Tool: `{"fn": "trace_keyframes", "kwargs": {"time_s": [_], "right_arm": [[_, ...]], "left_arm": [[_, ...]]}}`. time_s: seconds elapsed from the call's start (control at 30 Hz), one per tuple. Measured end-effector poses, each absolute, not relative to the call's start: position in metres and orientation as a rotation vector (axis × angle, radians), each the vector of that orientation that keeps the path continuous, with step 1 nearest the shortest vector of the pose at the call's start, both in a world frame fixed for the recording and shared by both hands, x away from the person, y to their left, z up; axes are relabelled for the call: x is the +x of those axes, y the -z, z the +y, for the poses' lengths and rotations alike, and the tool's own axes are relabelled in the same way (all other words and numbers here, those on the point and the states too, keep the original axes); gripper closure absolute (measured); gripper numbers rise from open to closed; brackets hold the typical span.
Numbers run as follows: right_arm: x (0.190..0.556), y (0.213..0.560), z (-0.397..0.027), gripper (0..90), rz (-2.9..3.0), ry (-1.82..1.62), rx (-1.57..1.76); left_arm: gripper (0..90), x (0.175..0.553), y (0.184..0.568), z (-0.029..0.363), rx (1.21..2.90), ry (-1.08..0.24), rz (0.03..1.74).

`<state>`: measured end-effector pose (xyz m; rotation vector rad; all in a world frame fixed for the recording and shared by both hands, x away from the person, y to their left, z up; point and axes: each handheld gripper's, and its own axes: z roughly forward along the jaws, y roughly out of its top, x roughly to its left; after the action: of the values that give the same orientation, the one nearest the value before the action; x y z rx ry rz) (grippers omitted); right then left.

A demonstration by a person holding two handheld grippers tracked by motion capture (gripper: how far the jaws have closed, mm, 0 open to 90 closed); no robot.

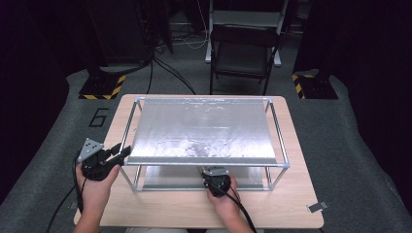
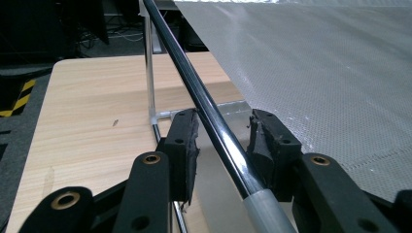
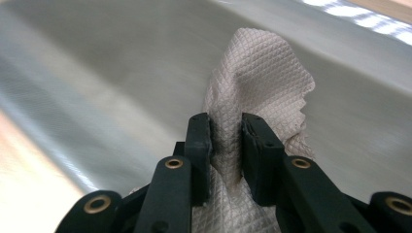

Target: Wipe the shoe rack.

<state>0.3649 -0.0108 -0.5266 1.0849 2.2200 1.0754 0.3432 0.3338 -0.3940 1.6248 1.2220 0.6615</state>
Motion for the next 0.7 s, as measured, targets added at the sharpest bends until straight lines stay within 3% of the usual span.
{"fn": "trace_keyframes", "kwargs": {"time_s": [0.13, 0.4, 0.7], "right_arm": [[0.364, 0.527, -0.001, 71.1, 2.257, -1.075, 1.043], [0.357, 0.516, -0.014, 53.5, 2.213, -1.104, 0.987], [0.344, 0.503, -0.033, 49.5, 2.185, -1.141, 0.935]], "left_arm": [[62.5, 0.343, 0.394, 0.335, 1.628, -0.661, 1.224], [54.6, 0.330, 0.378, 0.340, 1.600, -0.694, 1.187], [51.7, 0.300, 0.360, 0.339, 1.607, -0.718, 1.094]]}}
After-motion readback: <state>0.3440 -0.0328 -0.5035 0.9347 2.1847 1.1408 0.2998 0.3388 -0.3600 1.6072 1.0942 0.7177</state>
